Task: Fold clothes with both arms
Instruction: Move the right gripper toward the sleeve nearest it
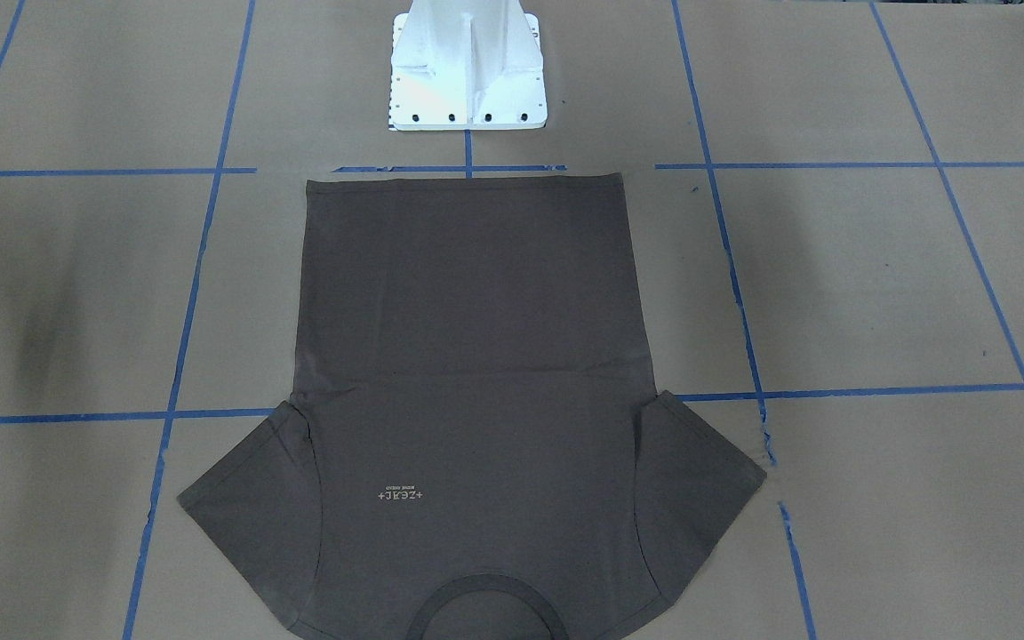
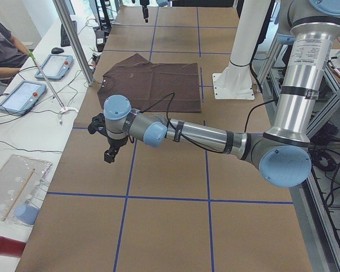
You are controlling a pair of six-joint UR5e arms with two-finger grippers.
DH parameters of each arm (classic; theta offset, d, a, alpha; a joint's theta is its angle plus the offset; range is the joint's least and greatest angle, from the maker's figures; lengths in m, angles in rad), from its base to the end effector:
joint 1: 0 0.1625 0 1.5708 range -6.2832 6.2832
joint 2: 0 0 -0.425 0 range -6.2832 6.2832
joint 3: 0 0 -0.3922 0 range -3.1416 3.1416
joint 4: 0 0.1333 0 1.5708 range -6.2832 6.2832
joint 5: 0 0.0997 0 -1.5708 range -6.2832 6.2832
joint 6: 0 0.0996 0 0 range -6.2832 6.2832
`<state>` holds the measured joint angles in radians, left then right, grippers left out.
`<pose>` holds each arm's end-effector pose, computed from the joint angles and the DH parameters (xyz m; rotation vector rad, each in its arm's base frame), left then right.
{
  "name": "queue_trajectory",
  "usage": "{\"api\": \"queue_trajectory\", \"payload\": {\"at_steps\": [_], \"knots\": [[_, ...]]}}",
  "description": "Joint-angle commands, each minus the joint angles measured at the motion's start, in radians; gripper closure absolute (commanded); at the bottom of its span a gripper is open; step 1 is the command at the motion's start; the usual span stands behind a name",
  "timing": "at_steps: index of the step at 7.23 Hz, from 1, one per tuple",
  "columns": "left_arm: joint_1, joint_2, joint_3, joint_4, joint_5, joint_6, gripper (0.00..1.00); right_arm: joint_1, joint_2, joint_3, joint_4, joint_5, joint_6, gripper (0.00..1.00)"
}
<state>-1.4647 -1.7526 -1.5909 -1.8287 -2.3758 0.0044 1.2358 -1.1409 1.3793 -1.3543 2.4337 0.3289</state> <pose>0.0004 -0.5843 0.5195 0.3947 0.8133 0.2879 -0.1679 -0.6576 0.4706 0.1267 -0.9403 -0.2018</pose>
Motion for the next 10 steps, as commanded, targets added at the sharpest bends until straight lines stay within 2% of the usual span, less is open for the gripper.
{"api": "queue_trajectory", "payload": {"at_steps": [1,2,3,6,10], "knots": [[0.053,-0.033,0.026,-0.010,0.001,0.003,0.00,-0.128,0.166,-0.188,0.200,-0.100,0.303,0.00],[0.053,-0.022,0.025,-0.044,0.000,0.008,0.00,-0.163,0.215,-0.257,0.295,-0.195,0.425,0.00],[0.053,-0.021,0.031,-0.076,-0.002,-0.001,0.00,-0.194,0.255,-0.323,0.313,-0.208,0.447,0.00],[0.053,-0.021,0.031,-0.076,-0.003,-0.001,0.00,-0.271,0.277,-0.382,0.316,-0.298,0.450,0.01],[0.053,-0.019,0.026,-0.076,-0.003,-0.003,0.00,-0.274,0.280,-0.425,0.316,-0.300,0.450,0.06]]}}
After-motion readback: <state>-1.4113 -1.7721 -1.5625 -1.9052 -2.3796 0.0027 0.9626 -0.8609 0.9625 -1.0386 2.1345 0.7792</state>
